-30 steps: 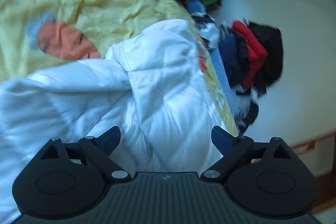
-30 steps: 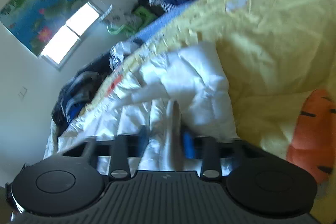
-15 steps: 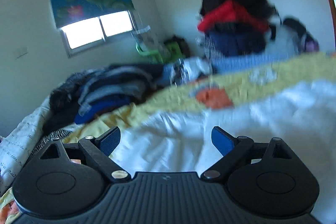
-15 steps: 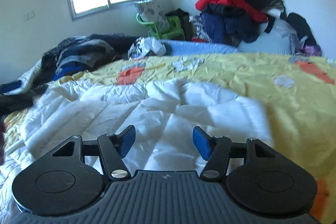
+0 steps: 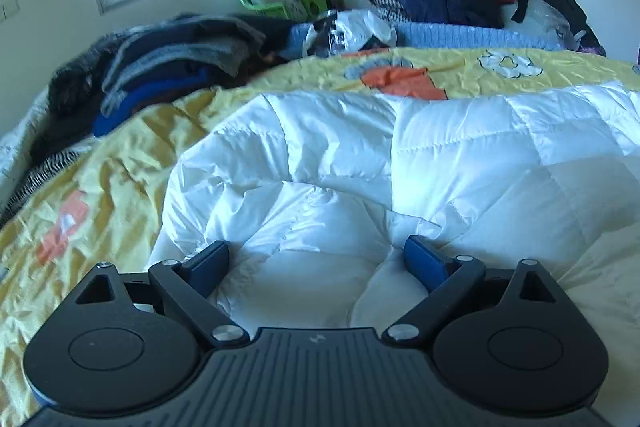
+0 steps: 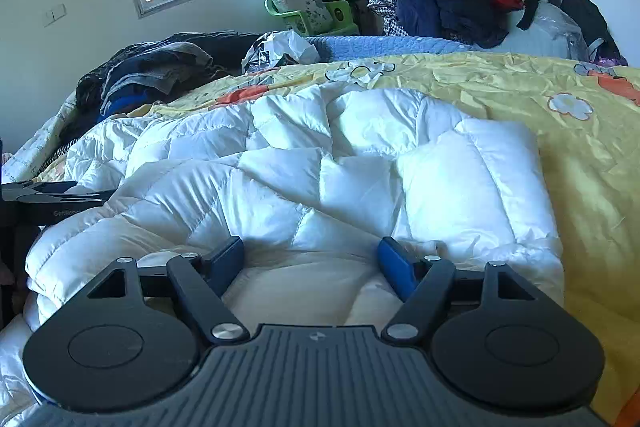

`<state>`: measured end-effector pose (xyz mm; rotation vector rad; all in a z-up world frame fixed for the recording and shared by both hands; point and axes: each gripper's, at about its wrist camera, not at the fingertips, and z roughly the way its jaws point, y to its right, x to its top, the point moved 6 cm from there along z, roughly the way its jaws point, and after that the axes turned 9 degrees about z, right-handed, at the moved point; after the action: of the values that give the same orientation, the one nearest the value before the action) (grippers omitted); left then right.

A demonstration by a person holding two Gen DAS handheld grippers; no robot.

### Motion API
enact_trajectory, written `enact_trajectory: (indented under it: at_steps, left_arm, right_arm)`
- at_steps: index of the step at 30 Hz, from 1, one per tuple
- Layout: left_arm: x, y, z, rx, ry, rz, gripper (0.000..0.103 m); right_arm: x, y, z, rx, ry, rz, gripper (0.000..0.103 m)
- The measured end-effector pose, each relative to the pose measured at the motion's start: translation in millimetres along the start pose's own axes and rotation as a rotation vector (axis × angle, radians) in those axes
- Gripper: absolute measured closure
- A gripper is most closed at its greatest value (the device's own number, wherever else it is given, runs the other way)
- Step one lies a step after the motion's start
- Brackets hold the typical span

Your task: Fold small clothes

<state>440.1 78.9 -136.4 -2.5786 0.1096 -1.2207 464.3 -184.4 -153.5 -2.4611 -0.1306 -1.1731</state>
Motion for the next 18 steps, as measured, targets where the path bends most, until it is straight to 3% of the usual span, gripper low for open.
enact_trajectory:
  at_steps: [6,9,11,13,15,18]
  left_arm:
    - [3.7,0.3,-4.8,0.030,0.023,0.021,0.005]
    - [-1.2,-20.8,-52.2,0.057,0.117,-0.023,0.007]
    - [-16.4,-46.5,-98.2,-0.011,0.164,-0.122,0.007]
    - [-45.0,-76.7,-147.4,-0.102,0.225,-0.228,0.006]
    - [-83.7,-106.6,-190.0,-0.142,0.255,-0.338,0.002]
    - [-142.2,-141.8,-231.0,-0.224,0.217,-0.483,0.000]
  right_arm:
    - [-0.8,0.4,-1.9,0.010,0.000,0.004,0.027]
    - [5.6,5.1,-32.2,0.027,0.019,0.094,0.026]
    - [2.1,17.1,-75.0,0.124,0.037,0.254,0.023]
    - [-16.5,31.9,-119.8,0.206,-0.012,0.369,0.015]
    - [-46.7,55.0,-165.3,0.205,-0.049,0.467,0.014]
    - [-97.1,88.2,-223.6,0.172,-0.060,0.593,0.014]
